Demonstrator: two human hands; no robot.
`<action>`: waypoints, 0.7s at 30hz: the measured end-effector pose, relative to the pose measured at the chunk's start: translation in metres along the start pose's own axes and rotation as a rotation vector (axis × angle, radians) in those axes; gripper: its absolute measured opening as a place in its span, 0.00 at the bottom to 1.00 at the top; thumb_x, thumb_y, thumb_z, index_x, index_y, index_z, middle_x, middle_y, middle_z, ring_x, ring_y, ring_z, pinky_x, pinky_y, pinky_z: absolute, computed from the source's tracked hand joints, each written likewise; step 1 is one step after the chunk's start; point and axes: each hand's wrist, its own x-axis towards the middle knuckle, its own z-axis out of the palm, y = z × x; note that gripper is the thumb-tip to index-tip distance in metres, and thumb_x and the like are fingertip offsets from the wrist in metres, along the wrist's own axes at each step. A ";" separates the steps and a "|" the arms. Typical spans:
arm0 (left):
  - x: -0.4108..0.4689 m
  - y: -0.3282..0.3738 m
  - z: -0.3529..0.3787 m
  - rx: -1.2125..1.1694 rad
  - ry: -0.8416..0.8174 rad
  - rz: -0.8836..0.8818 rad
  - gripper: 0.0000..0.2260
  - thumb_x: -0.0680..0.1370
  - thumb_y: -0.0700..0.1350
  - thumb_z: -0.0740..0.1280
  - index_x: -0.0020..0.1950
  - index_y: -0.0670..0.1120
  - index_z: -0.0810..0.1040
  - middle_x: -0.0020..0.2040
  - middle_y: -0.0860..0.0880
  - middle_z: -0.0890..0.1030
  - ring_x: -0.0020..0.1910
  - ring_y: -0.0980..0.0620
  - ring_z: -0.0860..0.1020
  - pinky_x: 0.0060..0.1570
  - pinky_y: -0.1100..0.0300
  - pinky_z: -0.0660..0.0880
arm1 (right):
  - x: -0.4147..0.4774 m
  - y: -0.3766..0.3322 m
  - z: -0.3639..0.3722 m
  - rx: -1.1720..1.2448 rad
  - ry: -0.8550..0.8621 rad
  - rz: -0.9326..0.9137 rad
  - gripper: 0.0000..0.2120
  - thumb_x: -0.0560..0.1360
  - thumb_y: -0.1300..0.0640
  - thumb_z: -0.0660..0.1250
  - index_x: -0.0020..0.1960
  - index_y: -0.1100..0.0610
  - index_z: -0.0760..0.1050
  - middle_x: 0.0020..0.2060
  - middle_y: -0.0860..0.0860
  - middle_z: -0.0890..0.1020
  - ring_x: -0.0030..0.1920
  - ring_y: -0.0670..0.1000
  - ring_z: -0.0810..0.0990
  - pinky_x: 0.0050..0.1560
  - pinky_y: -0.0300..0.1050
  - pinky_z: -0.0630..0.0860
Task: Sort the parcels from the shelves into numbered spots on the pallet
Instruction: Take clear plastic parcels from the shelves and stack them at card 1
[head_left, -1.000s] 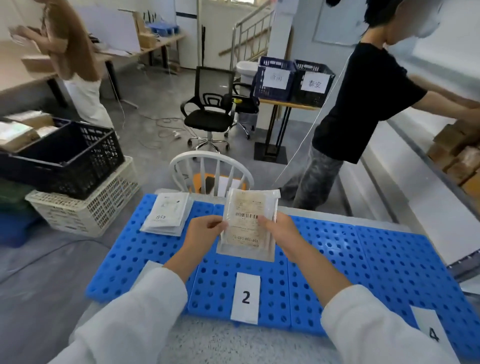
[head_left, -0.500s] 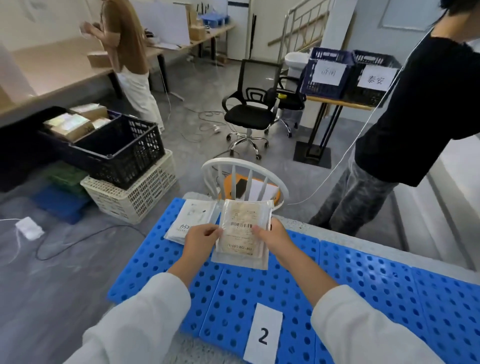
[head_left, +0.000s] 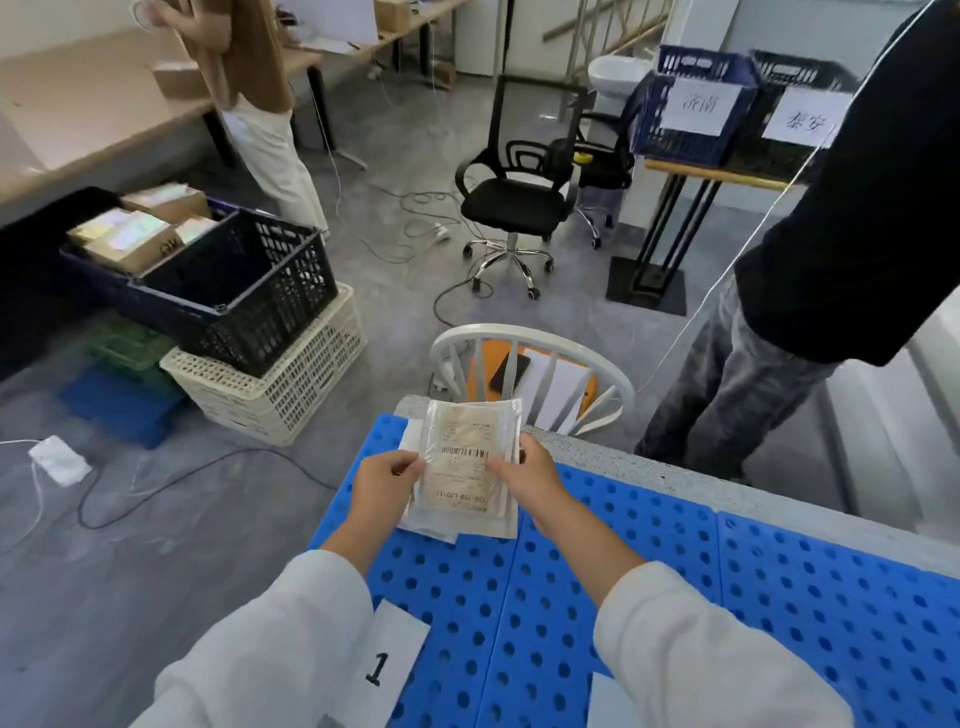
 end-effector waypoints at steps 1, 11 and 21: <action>0.012 -0.007 -0.005 0.004 -0.010 -0.009 0.08 0.78 0.40 0.67 0.39 0.47 0.80 0.39 0.45 0.82 0.38 0.49 0.77 0.44 0.57 0.75 | 0.009 -0.001 0.010 -0.016 -0.007 0.018 0.13 0.77 0.62 0.66 0.59 0.54 0.72 0.54 0.50 0.79 0.52 0.50 0.78 0.51 0.44 0.76; 0.101 -0.059 -0.024 0.053 -0.136 -0.086 0.03 0.77 0.41 0.69 0.47 0.46 0.83 0.42 0.51 0.82 0.42 0.54 0.79 0.42 0.64 0.74 | 0.077 0.011 0.073 -0.271 -0.042 0.170 0.13 0.78 0.56 0.65 0.61 0.55 0.69 0.55 0.49 0.77 0.55 0.49 0.77 0.53 0.43 0.74; 0.114 -0.075 -0.013 0.052 -0.183 -0.125 0.11 0.75 0.40 0.71 0.57 0.41 0.80 0.48 0.50 0.80 0.45 0.55 0.77 0.41 0.70 0.70 | 0.084 0.038 0.085 -0.509 0.033 0.247 0.24 0.76 0.51 0.68 0.65 0.61 0.63 0.54 0.53 0.68 0.47 0.48 0.70 0.42 0.38 0.67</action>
